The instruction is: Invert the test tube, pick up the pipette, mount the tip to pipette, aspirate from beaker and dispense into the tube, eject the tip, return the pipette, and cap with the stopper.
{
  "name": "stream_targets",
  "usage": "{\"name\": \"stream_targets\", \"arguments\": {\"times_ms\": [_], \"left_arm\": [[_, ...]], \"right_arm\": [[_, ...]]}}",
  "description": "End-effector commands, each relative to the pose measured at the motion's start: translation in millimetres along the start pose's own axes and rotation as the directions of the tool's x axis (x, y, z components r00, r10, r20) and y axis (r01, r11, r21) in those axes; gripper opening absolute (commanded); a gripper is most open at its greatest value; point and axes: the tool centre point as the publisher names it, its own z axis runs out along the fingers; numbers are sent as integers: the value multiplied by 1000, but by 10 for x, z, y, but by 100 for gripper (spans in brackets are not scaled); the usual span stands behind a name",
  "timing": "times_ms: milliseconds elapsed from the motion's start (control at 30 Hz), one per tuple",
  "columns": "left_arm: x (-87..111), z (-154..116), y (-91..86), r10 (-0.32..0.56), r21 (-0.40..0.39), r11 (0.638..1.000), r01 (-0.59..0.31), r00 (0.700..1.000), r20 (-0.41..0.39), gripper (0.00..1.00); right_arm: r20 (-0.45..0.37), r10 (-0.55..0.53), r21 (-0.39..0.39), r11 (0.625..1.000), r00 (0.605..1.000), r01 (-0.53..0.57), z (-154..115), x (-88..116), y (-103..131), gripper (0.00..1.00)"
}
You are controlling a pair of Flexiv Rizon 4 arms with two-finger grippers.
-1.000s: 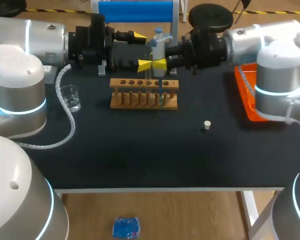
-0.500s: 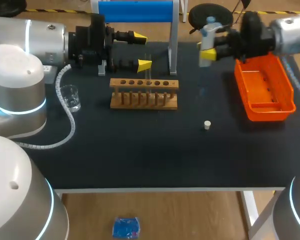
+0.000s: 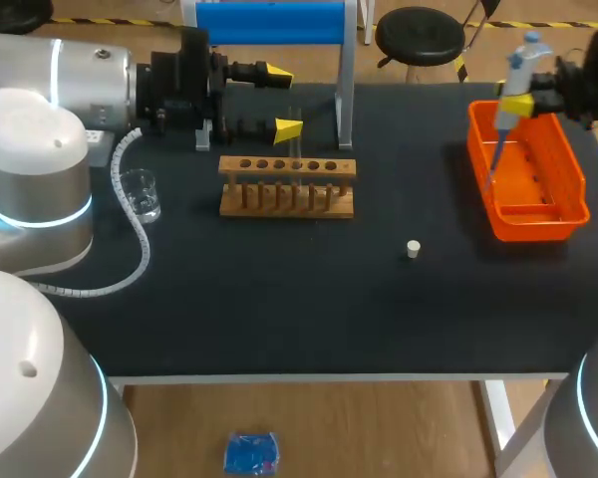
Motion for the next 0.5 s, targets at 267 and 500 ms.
{"name": "stream_targets", "arguments": {"times_ms": [267, 500], "left_arm": [[-8, 0, 6, 1, 2, 1000, -1, 1000, -1, 100], [-8, 0, 6, 1, 2, 1000, -1, 1000, -1, 100]], "right_arm": [[-21, 8, 3, 1000, 1000, -8, -618, -122, -181, 0], [-34, -4, -11, 1000, 999, 4, -750, -210, -297, 0]]}}
